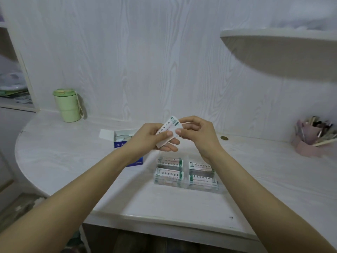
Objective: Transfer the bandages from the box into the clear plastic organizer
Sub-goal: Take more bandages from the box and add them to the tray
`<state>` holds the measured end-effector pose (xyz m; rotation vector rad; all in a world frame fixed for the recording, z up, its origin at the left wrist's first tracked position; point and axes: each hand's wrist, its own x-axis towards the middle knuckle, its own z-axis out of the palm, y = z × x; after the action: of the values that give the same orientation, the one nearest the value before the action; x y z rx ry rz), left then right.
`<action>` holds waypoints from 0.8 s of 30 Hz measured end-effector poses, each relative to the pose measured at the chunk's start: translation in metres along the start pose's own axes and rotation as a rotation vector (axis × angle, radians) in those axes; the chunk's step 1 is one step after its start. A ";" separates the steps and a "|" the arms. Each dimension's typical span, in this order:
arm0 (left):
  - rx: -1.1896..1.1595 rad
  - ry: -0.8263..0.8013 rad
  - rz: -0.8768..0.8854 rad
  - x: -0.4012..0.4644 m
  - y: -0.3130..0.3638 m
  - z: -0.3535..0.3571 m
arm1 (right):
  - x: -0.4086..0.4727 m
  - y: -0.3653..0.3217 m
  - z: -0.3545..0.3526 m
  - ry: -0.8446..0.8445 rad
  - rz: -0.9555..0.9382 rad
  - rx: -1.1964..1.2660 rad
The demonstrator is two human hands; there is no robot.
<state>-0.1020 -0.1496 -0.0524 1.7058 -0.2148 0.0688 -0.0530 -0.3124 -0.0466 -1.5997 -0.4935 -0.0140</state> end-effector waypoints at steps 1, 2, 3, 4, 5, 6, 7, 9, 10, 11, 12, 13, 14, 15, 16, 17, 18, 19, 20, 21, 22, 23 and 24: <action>-0.054 -0.004 -0.026 0.001 0.000 0.003 | -0.002 0.000 -0.003 0.012 -0.002 0.002; -0.097 -0.010 -0.051 0.000 0.000 0.006 | -0.004 0.000 -0.005 0.018 -0.003 0.003; -0.110 -0.010 -0.065 0.000 0.000 0.008 | -0.006 0.001 -0.006 0.022 -0.001 0.006; -0.099 -0.004 -0.068 0.000 0.000 0.010 | -0.009 0.001 -0.009 0.025 0.005 0.008; -0.071 0.007 -0.065 0.001 -0.001 0.012 | -0.011 0.001 -0.011 0.026 0.013 0.009; -0.044 0.020 -0.061 0.001 -0.001 0.014 | -0.013 0.002 -0.012 0.022 0.023 0.011; -0.023 0.036 -0.059 0.001 -0.002 0.015 | -0.014 0.003 -0.014 0.018 0.034 0.012; -0.002 0.075 -0.060 0.001 -0.002 0.017 | -0.016 0.004 -0.016 0.012 0.066 -0.001; 0.001 0.090 -0.060 0.000 -0.001 0.018 | -0.017 0.005 -0.016 0.012 0.084 -0.014; 0.005 0.102 -0.058 0.000 -0.001 0.019 | -0.018 0.005 -0.017 0.015 0.099 -0.022; 0.011 0.117 -0.053 -0.001 0.000 0.019 | -0.017 0.006 -0.016 0.013 0.109 -0.023; 0.024 0.131 -0.046 -0.001 0.001 0.019 | -0.017 0.006 -0.017 0.011 0.116 -0.020; 0.036 0.143 -0.040 -0.002 0.002 0.020 | -0.018 0.007 -0.017 0.009 0.120 -0.018; 0.039 0.151 -0.036 -0.003 0.002 0.021 | -0.018 0.007 -0.017 0.010 0.123 -0.017; 0.032 0.155 -0.034 -0.005 0.003 0.022 | -0.019 0.008 -0.018 0.012 0.126 -0.013; 0.015 0.156 -0.033 -0.005 0.002 0.022 | -0.019 0.008 -0.018 0.015 0.130 -0.006; -0.004 0.154 -0.036 -0.007 0.002 0.023 | -0.020 0.008 -0.018 0.021 0.134 0.003; -0.017 0.151 -0.044 -0.008 0.001 0.024 | -0.021 0.009 -0.018 0.031 0.135 0.011; -0.022 0.148 -0.058 -0.010 0.000 0.025 | -0.022 0.009 -0.019 0.047 0.138 0.013; -0.020 0.142 -0.074 -0.011 -0.002 0.026 | -0.023 0.010 -0.020 0.065 0.146 0.009; -0.017 0.134 -0.089 -0.013 -0.003 0.028 | -0.024 0.011 -0.021 0.080 0.156 0.002; -0.013 0.126 -0.100 -0.014 -0.003 0.029 | -0.026 0.012 -0.022 0.086 0.168 0.000; 0.005 0.123 -0.106 -0.015 -0.004 0.030 | -0.027 0.014 -0.023 0.085 0.179 0.009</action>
<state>-0.1180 -0.1773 -0.0633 1.7083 -0.0333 0.0952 -0.0667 -0.3427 -0.0657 -1.6225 -0.2825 0.0553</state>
